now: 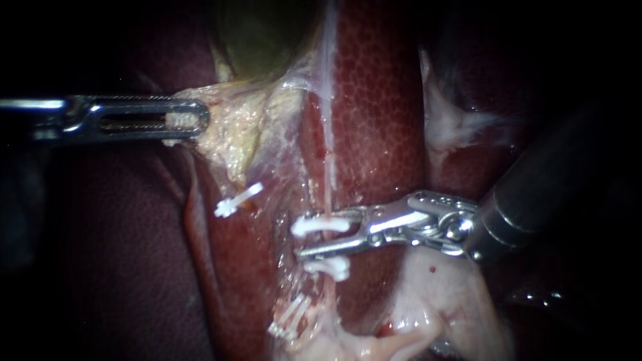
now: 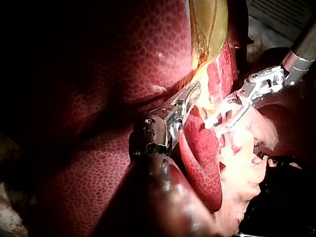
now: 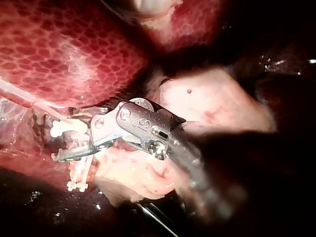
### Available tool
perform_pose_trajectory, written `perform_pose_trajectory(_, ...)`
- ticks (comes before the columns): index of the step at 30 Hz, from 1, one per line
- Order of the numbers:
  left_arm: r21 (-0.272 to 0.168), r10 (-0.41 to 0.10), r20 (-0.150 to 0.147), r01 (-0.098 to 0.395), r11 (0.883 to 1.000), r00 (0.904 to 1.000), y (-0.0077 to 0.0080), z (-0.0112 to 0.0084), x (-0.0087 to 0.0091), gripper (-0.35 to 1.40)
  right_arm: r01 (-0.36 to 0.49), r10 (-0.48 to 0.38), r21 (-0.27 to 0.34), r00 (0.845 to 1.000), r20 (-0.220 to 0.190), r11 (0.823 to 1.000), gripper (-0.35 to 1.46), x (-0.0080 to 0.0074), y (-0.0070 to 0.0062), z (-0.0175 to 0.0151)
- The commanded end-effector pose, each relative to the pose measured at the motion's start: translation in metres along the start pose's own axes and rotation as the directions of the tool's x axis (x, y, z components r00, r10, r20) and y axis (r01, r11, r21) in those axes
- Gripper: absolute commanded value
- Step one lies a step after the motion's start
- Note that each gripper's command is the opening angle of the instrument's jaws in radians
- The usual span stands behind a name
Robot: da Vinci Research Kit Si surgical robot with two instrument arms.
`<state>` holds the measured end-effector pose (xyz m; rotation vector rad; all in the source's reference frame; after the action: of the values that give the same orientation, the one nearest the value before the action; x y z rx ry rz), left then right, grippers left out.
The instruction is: Going back third clip right tube
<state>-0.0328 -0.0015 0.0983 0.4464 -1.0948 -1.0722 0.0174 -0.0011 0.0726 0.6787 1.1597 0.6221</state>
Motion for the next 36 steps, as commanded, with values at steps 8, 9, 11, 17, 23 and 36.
perform_pose_trajectory(8, 0.000, 0.001, 0.000, -0.001, 1.000, 1.0000, 0.0000, 0.0000, 0.0001, -0.35, 0.086, -0.086, 0.009, 0.996, 0.008, 0.996, 0.60, 0.0002, -0.0001, -0.0022)
perform_pose_trajectory(9, 0.000, 0.001, 0.000, -0.001, 1.000, 1.0000, 0.0000, 0.0000, 0.0001, -0.35, 0.091, -0.091, 0.010, 0.996, 0.008, 0.996, 0.60, 0.0002, -0.0001, -0.0026)
perform_pose_trajectory(11, -0.001, 0.001, 0.000, -0.001, 1.000, 1.0000, 0.0000, 0.0000, 0.0001, -0.35, 0.118, -0.118, 0.018, 0.993, 0.011, 0.993, 0.60, 0.0005, -0.0002, -0.0037)
perform_pose_trajectory(17, -0.001, 0.002, 0.001, -0.002, 1.000, 1.0000, 0.0000, 0.0001, 0.0003, -0.35, 0.195, -0.195, 0.035, 0.981, 0.015, 0.980, 0.60, 0.0025, -0.0009, -0.0078)
perform_pose_trajectory(23, -0.003, 0.002, 0.002, -0.002, 1.000, 1.0000, -0.0001, 0.0002, 0.0004, -0.35, 0.239, -0.240, 0.056, 0.971, 0.010, 0.969, 0.60, 0.0054, -0.0027, -0.0115)
perform_pose_trajectory(36, -0.005, 0.015, 0.001, -0.015, 1.000, 0.9999, 0.0004, 0.0027, 0.0026, -0.35, 0.283, -0.282, 0.075, 0.959, -0.018, 0.956, 0.60, 0.0086, -0.0052, -0.0148)
